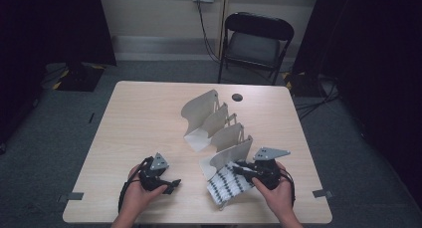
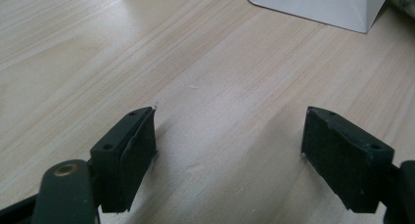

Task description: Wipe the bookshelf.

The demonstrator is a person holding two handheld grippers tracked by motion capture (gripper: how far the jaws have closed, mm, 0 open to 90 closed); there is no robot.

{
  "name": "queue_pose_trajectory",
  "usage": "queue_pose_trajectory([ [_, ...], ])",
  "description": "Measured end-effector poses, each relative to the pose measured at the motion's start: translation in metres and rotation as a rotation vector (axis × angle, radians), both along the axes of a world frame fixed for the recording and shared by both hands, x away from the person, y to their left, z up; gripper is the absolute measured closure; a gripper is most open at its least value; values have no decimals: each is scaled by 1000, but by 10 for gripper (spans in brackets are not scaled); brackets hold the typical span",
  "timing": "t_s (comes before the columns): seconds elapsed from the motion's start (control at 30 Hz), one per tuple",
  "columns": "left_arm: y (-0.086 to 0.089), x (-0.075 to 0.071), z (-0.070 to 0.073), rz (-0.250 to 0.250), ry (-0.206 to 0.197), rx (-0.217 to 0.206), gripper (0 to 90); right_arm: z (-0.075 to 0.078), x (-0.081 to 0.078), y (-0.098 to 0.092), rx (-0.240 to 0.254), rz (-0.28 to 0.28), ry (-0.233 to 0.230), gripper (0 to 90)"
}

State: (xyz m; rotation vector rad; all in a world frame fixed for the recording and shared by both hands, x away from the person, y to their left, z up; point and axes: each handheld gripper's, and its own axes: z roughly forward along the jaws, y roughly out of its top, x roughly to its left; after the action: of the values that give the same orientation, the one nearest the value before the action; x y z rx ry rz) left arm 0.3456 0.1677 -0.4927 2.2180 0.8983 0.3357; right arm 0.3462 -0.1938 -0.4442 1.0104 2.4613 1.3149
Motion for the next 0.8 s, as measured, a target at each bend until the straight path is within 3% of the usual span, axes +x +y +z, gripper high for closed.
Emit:
queue_pose_trajectory([
  [0.07,0,0,0,-1,0,2,204,-12,3,0,-33,-2,20,763],
  [0.3,0,0,0,-4,-4,5,202,-34,5,-5,-100,-9,66,761],
  [0.43,0,0,0,-13,-6,15,200,-39,6,-6,-101,-3,79,761],
  [0.6,0,0,0,-13,-5,13,197,-27,2,-10,-82,6,60,761],
  [0.8,-1,0,1,-13,1,3,200,19,-4,-24,-7,-3,-29,761],
])
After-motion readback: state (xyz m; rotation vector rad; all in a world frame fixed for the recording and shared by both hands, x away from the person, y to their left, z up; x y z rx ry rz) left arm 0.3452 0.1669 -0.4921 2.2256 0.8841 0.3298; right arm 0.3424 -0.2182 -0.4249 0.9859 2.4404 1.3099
